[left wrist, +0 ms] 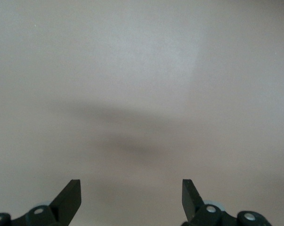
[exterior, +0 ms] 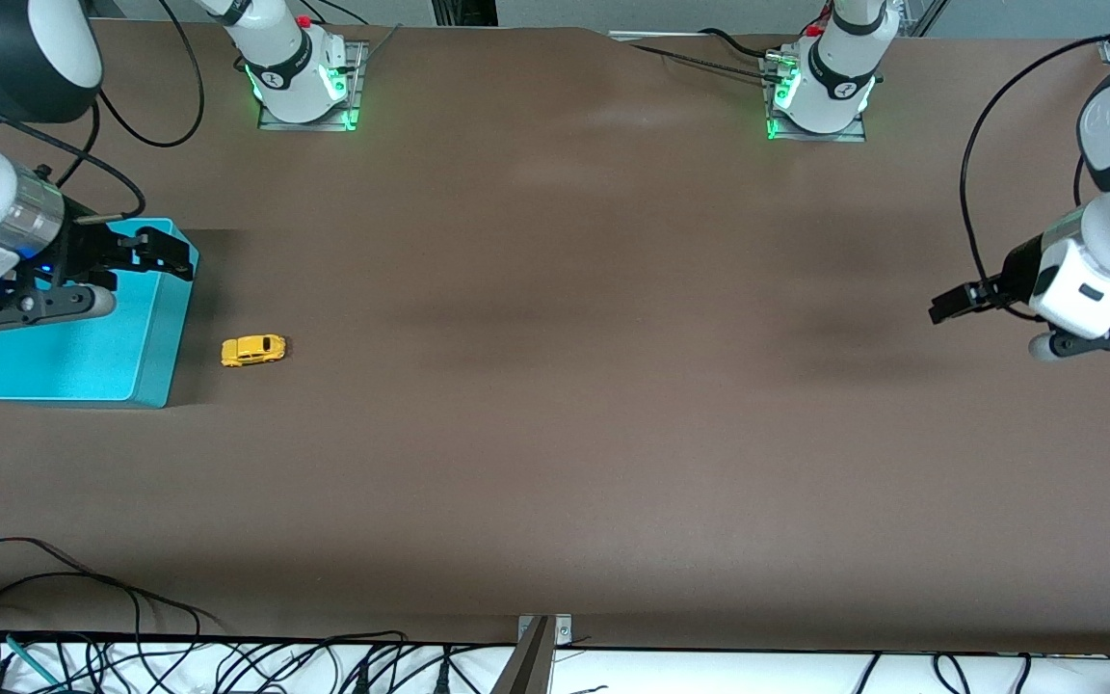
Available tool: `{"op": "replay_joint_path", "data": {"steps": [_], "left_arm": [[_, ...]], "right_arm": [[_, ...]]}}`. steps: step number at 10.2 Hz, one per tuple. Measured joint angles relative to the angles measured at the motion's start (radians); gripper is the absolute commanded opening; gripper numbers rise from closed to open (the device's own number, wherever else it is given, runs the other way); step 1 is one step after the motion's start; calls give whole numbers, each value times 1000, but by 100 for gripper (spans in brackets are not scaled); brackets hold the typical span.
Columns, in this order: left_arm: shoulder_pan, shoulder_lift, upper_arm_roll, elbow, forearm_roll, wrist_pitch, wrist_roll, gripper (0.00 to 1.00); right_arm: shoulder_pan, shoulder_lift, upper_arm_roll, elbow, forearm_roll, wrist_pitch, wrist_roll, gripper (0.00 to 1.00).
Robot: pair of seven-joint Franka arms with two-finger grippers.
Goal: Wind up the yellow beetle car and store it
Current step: 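Reach the right gripper to the yellow car while the left gripper withdraws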
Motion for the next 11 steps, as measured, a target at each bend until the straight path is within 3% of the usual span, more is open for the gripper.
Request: {"op": "replay_joint_path", "data": {"steps": [2, 6, 11], "left_arm": [[5, -13, 7, -14, 0, 0, 16, 100], [9, -13, 10, -15, 0, -4, 17, 100], [9, -13, 10, -17, 0, -32, 27, 100]], "right_arm": [[1, 32, 23, -23, 0, 54, -77, 100], [-29, 68, 28, -163, 0, 205, -464, 100], [-101, 165, 31, -233, 0, 339, -1016, 100]]}}
